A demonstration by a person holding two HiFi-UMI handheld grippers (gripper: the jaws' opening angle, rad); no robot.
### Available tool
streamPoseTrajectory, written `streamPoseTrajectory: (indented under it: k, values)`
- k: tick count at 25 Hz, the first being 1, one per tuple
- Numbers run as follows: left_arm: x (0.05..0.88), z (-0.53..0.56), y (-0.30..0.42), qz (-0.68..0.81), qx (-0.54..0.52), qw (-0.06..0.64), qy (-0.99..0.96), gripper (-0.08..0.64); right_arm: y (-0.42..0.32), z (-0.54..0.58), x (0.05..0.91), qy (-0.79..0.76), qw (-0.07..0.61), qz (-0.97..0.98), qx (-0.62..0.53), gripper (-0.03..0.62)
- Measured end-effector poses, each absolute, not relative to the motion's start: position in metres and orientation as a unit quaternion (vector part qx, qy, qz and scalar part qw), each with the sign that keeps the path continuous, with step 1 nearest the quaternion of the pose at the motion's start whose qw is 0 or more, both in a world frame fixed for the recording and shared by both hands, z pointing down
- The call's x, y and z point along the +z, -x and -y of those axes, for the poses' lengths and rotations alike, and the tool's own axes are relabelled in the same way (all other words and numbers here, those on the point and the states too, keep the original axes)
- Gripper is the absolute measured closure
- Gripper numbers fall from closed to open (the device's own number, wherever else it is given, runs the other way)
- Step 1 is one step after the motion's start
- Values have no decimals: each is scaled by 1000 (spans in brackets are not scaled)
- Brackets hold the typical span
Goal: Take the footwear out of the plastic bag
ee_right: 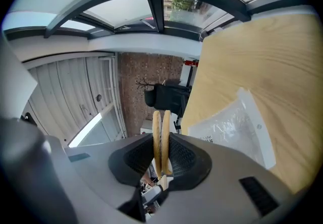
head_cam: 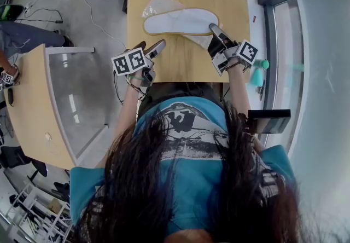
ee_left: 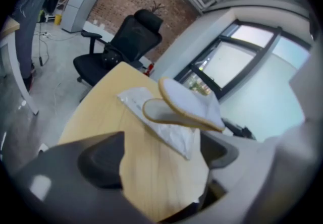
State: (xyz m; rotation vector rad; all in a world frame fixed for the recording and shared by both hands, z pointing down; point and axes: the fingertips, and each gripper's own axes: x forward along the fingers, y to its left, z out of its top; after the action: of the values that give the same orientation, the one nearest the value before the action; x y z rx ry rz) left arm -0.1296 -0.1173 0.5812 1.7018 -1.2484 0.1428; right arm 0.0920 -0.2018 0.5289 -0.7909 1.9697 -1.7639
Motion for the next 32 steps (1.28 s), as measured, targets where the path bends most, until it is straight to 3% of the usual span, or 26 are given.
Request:
streamPoseTrajectory:
  k: [11, 24, 32]
  values:
    - [571, 108, 172, 563, 4, 488, -667, 150, -85, 221, 599, 322, 111, -679, -651, 512]
    - [562, 105, 174, 556, -20, 486, -674, 153, -122, 250, 647, 431, 60, -655, -618, 511]
    - [563, 101, 174, 555, -21, 490, -672, 153, -129, 253, 654, 467, -7, -659, -589, 412]
